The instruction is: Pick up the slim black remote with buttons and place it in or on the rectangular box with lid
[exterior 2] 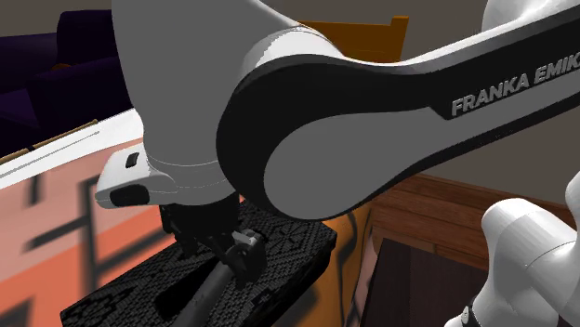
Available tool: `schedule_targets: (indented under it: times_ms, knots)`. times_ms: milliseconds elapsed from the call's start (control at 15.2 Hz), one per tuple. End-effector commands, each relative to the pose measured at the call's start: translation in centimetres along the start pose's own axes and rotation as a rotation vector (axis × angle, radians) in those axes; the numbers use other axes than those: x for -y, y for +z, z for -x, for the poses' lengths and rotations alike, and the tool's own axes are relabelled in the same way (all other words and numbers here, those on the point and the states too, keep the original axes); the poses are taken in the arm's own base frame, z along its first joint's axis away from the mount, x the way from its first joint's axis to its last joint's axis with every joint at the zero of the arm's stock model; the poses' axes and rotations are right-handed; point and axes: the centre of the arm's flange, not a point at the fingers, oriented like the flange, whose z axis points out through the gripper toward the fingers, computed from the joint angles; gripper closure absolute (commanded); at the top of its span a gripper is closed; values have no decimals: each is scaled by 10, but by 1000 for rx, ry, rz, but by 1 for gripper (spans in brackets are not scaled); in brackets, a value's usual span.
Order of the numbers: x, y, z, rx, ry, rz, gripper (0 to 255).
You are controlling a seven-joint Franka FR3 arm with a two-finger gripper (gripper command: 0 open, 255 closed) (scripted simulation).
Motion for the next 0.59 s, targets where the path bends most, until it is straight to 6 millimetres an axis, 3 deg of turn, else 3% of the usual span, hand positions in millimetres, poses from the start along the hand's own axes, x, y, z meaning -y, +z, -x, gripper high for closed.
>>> schedule_targets:
  times_ms: [0, 66, 528]
  knots:
    - [0, -24, -1, 0, 0, -1, 0]
    - [0, -34, -1, 0, 0, -1, 0]
    - [0, -34, -1, 0, 0, -1, 0]
